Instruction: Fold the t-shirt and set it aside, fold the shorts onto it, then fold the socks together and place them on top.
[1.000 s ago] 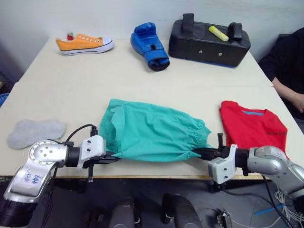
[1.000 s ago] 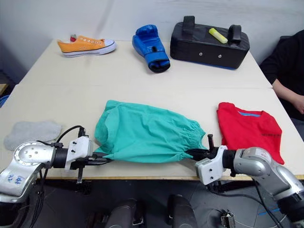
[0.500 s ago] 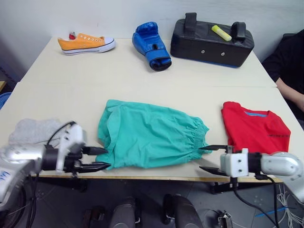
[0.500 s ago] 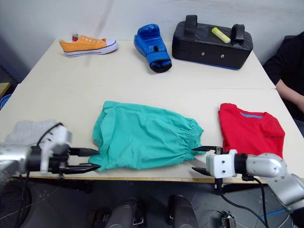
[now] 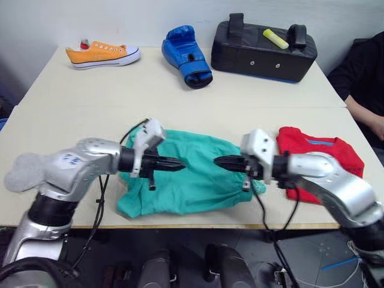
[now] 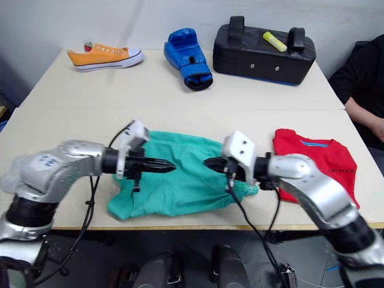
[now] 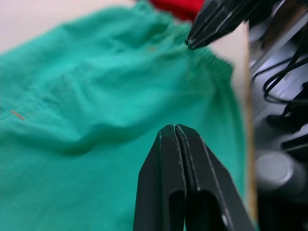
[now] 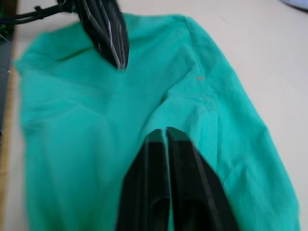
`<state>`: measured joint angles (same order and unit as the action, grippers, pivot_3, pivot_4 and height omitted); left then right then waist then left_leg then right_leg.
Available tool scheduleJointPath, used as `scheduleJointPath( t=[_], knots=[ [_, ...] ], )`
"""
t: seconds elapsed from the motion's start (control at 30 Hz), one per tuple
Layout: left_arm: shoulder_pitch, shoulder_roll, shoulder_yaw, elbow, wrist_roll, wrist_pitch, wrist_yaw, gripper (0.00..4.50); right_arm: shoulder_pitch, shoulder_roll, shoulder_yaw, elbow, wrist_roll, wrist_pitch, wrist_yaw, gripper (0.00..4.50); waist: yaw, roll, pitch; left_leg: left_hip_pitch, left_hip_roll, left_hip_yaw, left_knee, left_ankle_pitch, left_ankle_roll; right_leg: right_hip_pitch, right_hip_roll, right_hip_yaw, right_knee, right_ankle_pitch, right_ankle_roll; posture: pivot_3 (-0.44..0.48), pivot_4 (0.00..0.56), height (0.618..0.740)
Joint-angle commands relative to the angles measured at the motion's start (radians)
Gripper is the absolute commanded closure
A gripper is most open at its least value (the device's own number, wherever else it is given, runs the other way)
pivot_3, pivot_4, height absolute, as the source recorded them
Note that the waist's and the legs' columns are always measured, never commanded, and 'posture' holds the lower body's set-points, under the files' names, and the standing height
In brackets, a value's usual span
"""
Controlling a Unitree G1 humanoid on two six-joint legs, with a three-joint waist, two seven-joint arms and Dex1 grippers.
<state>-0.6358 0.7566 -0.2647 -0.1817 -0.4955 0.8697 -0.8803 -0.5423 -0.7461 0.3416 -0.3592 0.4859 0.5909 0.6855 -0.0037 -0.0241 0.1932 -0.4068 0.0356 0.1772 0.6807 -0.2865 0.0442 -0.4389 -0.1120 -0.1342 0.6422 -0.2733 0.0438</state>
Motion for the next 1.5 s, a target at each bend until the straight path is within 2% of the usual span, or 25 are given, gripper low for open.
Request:
scheduleJointPath(
  t=[0.03, 0.17, 0.33, 0.43, 0.5, 0.57, 0.67, 0.73, 0.8, 0.93, 1.1, 1.27, 1.3, 1.4, 1.5],
  knots=[
    [-0.01, 0.015, -0.05, 0.067, 0.144, -0.12, 0.008, 4.5, -0.004, 0.017, 0.083, 0.051, -0.146, 0.001, -0.002, 4.48, 0.0, 0.0, 0.0, 0.0, 0.0, 0.0, 0.0, 0.0, 0.0, -0.001, 0.0, 0.0, 0.0, 0.0, 0.0, 0.0, 0.15, 0.74],
    [0.027, 0.059, -0.019, 0.174, 0.216, -0.213, -0.018, 4.5, 0.056, -0.032, 0.086, 0.083, -0.255, -0.05, 0.022, 4.48, 0.002, 0.0, 0.0, -0.001, -0.001, 0.0, 0.0, 0.0, 0.001, -0.001, -0.002, 0.0, 0.001, 0.0, 0.0, 0.0, 0.15, 0.74],
    [0.07, 0.153, 0.049, 0.327, 0.282, -0.335, -0.048, 4.5, 0.165, -0.1, -0.049, 0.131, -0.285, -0.133, 0.032, 4.48, 0.001, 0.0, 0.0, 0.0, 0.0, 0.0, 0.0, 0.0, 0.001, -0.001, -0.002, 0.0, 0.001, 0.0, -0.001, 0.0, 0.15, 0.74],
    [0.044, 0.149, 0.117, 0.4, 0.281, -0.376, -0.033, 4.5, 0.204, -0.116, -0.12, 0.139, -0.27, -0.159, 0.062, 4.48, 0.002, 0.0, 0.0, 0.0, 0.0, 0.0, 0.0, -0.001, 0.001, -0.001, -0.002, 0.0, 0.002, 0.0, -0.001, 0.0, 0.15, 0.74],
    [0.011, 0.124, 0.176, 0.395, 0.227, -0.368, -0.054, 4.5, 0.199, -0.091, -0.18, 0.111, -0.2, -0.133, 0.088, 4.48, 0.003, 0.0, 0.0, 0.0, 0.0, -0.001, 0.0, -0.001, 0.001, -0.001, -0.003, 0.0, 0.002, 0.0, -0.001, 0.0, 0.15, 0.74],
    [-0.031, 0.084, 0.253, 0.325, 0.105, -0.301, -0.103, 4.5, 0.167, -0.05, -0.232, 0.075, -0.122, -0.084, 0.101, 4.48, 0.006, -0.001, 0.0, 0.0, 0.0, -0.001, 0.0, -0.001, 0.001, -0.001, -0.003, 0.0, 0.002, 0.0, -0.001, 0.0, 0.15, 0.74],
    [-0.086, 0.031, 0.305, 0.212, -0.041, -0.168, -0.145, 4.5, 0.086, 0.01, -0.246, 0.059, -0.081, -0.017, 0.094, 4.48, 0.002, -0.002, 0.001, -0.002, 0.0, -0.002, 0.001, -0.001, 0.002, -0.002, -0.003, -0.001, 0.002, 0.0, 0.0, 0.0, 0.15, 0.74],
    [-0.115, -0.007, 0.268, 0.176, -0.05, -0.134, -0.151, 4.5, 0.015, 0.062, -0.191, 0.088, -0.113, -0.003, 0.088, 4.48, 0.001, -0.001, 0.0, -0.002, 0.0, -0.002, 0.001, -0.001, 0.002, -0.001, -0.003, -0.001, 0.003, 0.0, 0.0, 0.0, 0.15, 0.74],
    [-0.13, -0.034, 0.188, 0.196, 0.029, -0.171, -0.139, 4.5, -0.038, 0.11, -0.125, 0.149, -0.175, -0.015, 0.077, 4.48, -0.004, -0.001, 0.0, 0.0, 0.0, -0.001, 0.001, 0.0, 0.001, 0.0, -0.002, 0.0, 0.003, 0.0, 0.0, 0.0, 0.15, 0.74],
    [-0.167, -0.093, 0.043, 0.394, 0.226, -0.32, -0.104, 4.5, -0.107, 0.18, -0.011, 0.323, -0.329, -0.093, 0.047, 4.48, -0.011, -0.001, 0.0, 0.002, 0.0, 0.0, 0.0, 0.002, -0.001, 0.001, 0.0, 0.0, 0.004, 0.0, -0.001, 0.0, 0.15, 0.74],
    [-0.231, -0.133, 0.032, 0.709, 0.347, -0.503, -0.076, 4.5, -0.073, 0.167, -0.02, 0.373, -0.412, -0.126, 0.025, 4.48, -0.016, -0.001, 0.0, -0.005, 0.0, 0.001, 0.001, 0.002, 0.001, -0.006, -0.001, 0.0, 0.005, 0.0, -0.001, 0.0, 0.15, 0.74],
    [-0.245, -0.087, 0.071, 0.863, 0.385, -0.614, -0.117, 4.5, 0.055, 0.066, -0.14, 0.277, -0.393, -0.097, 0.043, 4.48, -0.014, -0.001, 0.0, -0.005, 0.0, 0.001, 0.0, 0.002, 0.001, -0.006, -0.002, -0.001, 0.002, 0.0, -0.001, 0.0, 0.15, 0.74],
    [-0.245, -0.074, 0.098, 0.867, 0.37, -0.633, -0.129, 4.5, 0.106, 0.055, -0.209, 0.225, -0.339, -0.092, 0.058, 4.48, -0.014, -0.001, 0.0, -0.005, 0.0, 0.001, 0.0, 0.002, 0.001, -0.006, -0.002, -0.001, 0.002, 0.0, -0.001, 0.0, 0.15, 0.74],
    [-0.245, -0.06, 0.187, 0.81, 0.294, -0.635, -0.185, 4.5, 0.218, 0.067, -0.409, 0.066, -0.157, -0.007, 0.072, 4.48, -0.007, -0.001, 0.0, -0.005, 0.0, -0.001, 0.001, 0.002, 0.001, -0.006, -0.002, -0.001, 0.002, 0.0, 0.0, 0.0, 0.15, 0.74],
    [-0.242, -0.057, 0.242, 0.679, 0.21, -0.554, -0.258, 4.5, 0.325, 0.042, -0.533, -0.08, -0.061, 0.073, 0.077, 4.48, -0.001, -0.001, 0.0, -0.005, 0.0, -0.001, 0.001, 0.002, 0.001, -0.005, -0.002, -0.001, 0.003, 0.0, 0.0, 0.0, 0.15, 0.74]
  ],
)
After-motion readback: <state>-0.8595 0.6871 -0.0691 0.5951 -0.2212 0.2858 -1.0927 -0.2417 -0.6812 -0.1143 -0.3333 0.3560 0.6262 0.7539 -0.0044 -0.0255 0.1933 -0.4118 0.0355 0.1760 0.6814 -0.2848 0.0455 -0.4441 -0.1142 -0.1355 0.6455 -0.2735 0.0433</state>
